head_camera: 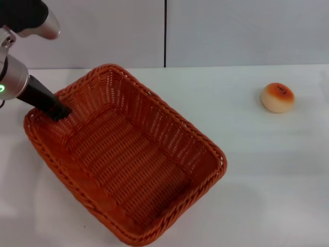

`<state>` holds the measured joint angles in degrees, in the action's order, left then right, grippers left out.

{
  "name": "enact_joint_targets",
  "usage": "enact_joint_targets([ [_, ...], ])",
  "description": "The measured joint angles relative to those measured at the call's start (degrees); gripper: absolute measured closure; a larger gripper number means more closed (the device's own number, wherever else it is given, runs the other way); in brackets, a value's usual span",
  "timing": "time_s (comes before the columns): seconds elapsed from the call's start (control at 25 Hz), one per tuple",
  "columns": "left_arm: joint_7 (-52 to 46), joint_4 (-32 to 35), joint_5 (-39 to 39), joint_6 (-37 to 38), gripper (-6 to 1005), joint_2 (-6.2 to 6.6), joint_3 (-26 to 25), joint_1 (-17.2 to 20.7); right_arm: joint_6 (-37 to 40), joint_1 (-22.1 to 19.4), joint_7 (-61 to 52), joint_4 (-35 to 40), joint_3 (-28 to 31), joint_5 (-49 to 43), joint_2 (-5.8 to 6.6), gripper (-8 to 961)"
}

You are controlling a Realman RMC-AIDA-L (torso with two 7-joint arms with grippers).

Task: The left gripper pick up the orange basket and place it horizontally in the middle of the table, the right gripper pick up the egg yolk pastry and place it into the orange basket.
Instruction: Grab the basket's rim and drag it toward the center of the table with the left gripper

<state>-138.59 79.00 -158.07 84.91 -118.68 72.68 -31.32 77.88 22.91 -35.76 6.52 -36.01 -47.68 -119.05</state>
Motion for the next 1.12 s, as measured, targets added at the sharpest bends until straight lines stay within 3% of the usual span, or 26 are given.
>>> enact_joint_targets([
  [0.12,-4.9,-0.8,-0.3,-0.2,804,0.01,-0.3,-1.1,0.2,0.0,0.1,-0.1,0.1,0.1,-0.03,340],
  [0.28,-13.4,-0.7,-2.1,0.7,810,0.08,-1.7,-2.5,1.8,0.3,-0.1,0.3,0.2,0.2,-0.01,340],
  [0.52,-24.2,-1.3,-3.8,4.8,829,0.29,-10.4,-4.9,4.6,0.5,0.0,0.5,0.3,0.7,0.25,340],
  [0.76,-26.3,-2.4,-6.0,10.3,844,0.28,-17.1,-6.8,6.6,1.2,-0.1,-0.6,0.3,0.6,1.25,340],
  [1.12,-26.3,-3.8,-6.2,15.3,854,0.24,-16.9,-6.2,5.5,2.4,-0.2,-0.9,1.3,0.7,1.36,339],
])
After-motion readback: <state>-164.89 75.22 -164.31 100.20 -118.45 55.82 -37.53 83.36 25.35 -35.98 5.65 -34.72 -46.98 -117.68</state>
